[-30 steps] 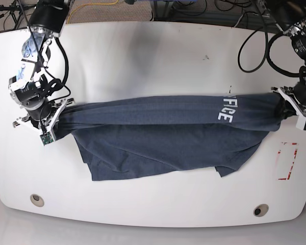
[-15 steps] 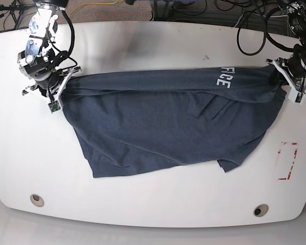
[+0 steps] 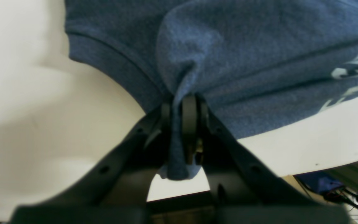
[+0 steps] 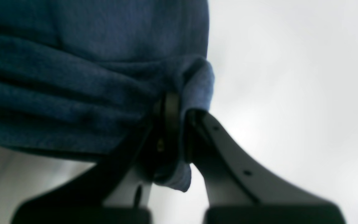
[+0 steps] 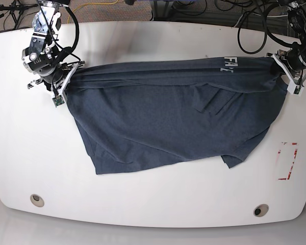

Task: Fold the T-shirt properly
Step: 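Swing the held hem over the shirt body, laying it down beyond, then open both grippers to release the hem corners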

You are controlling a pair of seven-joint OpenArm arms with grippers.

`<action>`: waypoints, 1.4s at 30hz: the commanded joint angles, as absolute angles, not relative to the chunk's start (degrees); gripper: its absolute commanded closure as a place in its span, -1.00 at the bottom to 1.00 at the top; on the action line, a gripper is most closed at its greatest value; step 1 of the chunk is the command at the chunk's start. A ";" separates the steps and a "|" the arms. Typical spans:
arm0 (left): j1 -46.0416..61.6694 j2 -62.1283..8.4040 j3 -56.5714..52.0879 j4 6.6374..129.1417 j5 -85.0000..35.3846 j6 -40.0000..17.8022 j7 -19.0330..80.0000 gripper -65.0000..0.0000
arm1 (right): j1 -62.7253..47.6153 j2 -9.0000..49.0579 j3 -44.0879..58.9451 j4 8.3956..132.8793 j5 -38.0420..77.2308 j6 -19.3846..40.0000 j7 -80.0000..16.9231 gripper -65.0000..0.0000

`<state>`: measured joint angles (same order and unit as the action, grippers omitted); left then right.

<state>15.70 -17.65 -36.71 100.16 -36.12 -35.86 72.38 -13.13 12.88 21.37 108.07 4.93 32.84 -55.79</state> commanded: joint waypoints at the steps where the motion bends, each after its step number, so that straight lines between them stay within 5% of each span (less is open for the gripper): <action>1: 15.52 -18.86 -37.05 99.21 -35.12 -35.82 71.52 0.98 | -12.70 14.02 21.76 106.68 4.44 32.40 -55.60 1.00; 5: 15.34 -19.12 -36.79 97.54 -35.12 -35.82 71.52 0.80 | -12.62 14.02 21.67 104.66 4.44 32.40 -55.60 1.00; 9: 15.34 -19.82 -36.79 97.19 -35.03 -35.38 71.52 0.37 | -12.53 13.93 21.76 103.69 4.44 32.40 -55.60 0.92; 15: 15.25 -20.09 -36.70 97.27 -35.03 -35.38 71.60 -0.13 | -12.53 13.76 21.76 104.04 4.44 32.13 -55.60 0.12; 17: 14.99 -20.09 -36.70 97.45 -35.03 -35.38 71.60 -0.14 | -12.35 13.76 21.76 104.13 4.44 32.13 -55.60 -0.19; 21: 13.05 -20.18 -36.70 97.63 -35.30 -35.65 72.13 -0.14 | -12.26 13.76 21.76 106.42 4.44 32.22 -55.69 -0.49; 42: 5.49 -22.29 -37.14 109.76 -40.48 -40.00 80.00 -0.10 | -10.95 8.22 20.70 115.21 4.53 32.31 -55.96 -0.53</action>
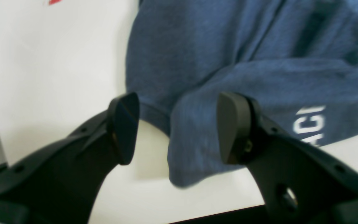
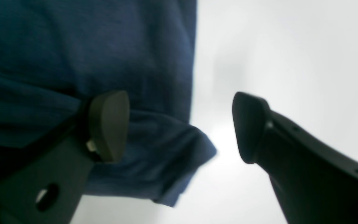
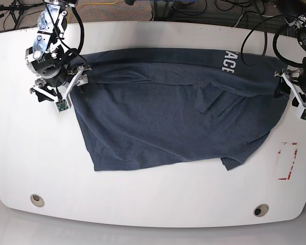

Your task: Fold the T-shirt properly

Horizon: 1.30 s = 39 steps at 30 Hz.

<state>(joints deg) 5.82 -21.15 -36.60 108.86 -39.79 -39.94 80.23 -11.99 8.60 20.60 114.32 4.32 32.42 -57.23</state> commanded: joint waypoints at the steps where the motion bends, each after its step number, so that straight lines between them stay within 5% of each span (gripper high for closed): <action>1: 5.49 -22.29 -37.14 109.76 -40.48 -40.00 80.00 -0.09 | -10.95 8.13 20.70 115.21 4.53 32.31 -55.96 -0.53; 21: 12.18 -15.87 -31.43 109.23 -26.42 -40.00 73.01 -0.04 | -12.26 1.98 20.26 115.12 4.97 32.40 -56.04 -0.52; 39: 14.02 -17.36 -31.34 93.49 -14.81 -40.00 61.58 -0.04 | -9.36 5.32 17.54 111.25 4.44 32.31 -55.96 -0.52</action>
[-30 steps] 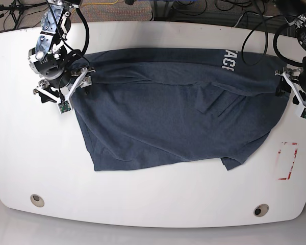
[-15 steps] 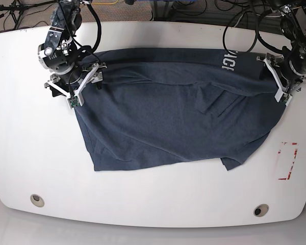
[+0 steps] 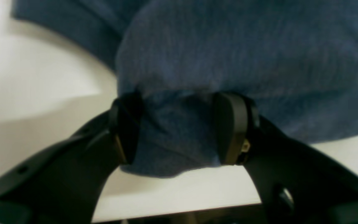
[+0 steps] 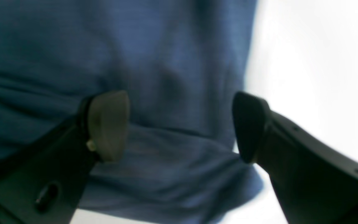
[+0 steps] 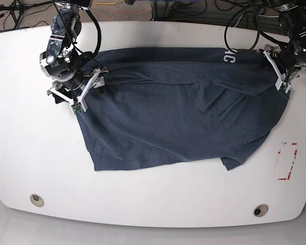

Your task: Fold the T-shirt properly

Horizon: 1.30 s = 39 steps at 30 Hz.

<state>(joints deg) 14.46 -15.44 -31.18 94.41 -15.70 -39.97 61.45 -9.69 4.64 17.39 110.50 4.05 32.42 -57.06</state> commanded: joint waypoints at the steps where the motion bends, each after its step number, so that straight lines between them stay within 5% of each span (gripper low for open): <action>1: 14.02 -17.71 -31.16 92.97 -14.81 -40.00 61.58 -0.04 | -9.36 5.32 17.54 111.25 4.44 32.31 -55.96 -0.52; 16: 14.02 -17.63 -31.08 94.64 -14.81 -40.00 61.67 -0.04 | -9.19 4.44 17.10 111.34 5.05 32.40 -55.96 -0.52; 25: 14.11 -17.63 -31.25 99.38 -14.81 -40.00 61.67 -0.04 | -6.73 0.84 8.84 111.16 8.13 38.64 -55.96 -0.52; 39: 12.88 -17.10 -32.31 109.93 -14.90 -40.00 65.89 -0.04 | 0.40 -6.37 0.40 104.04 8.13 39.52 -55.69 -0.52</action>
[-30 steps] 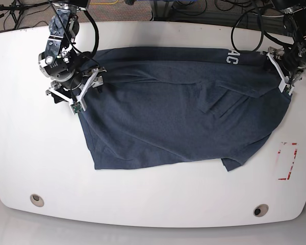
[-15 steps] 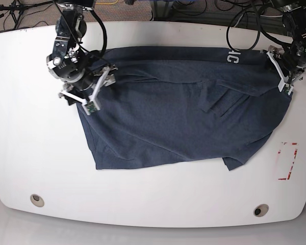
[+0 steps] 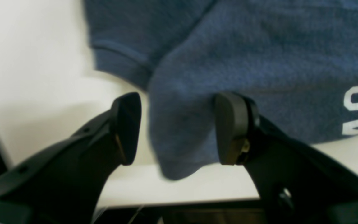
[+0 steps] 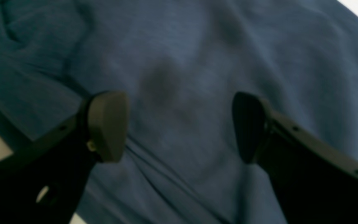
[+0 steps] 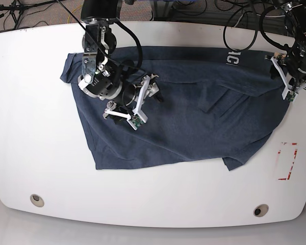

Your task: Fold the T-shirt properly

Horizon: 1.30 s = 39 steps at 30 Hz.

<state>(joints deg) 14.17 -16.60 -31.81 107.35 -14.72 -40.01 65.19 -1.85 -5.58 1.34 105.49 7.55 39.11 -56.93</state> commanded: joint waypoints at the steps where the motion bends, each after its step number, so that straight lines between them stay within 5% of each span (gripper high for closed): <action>1: 11.91 -16.48 -32.75 110.81 -14.90 -40.00 66.51 -0.04 | 1.10 -6.55 -0.57 102.37 8.13 39.52 -55.52 -0.52; 39: 9.10 -15.78 -39.43 111.87 -14.73 -40.00 68.88 -0.04 | 16.92 -9.00 -21.14 73.89 8.57 39.25 -45.76 -0.52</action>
<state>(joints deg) 9.37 -14.68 -38.44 110.91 -14.79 -39.99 69.41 14.50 -8.40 -19.97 75.55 7.77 39.05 -48.05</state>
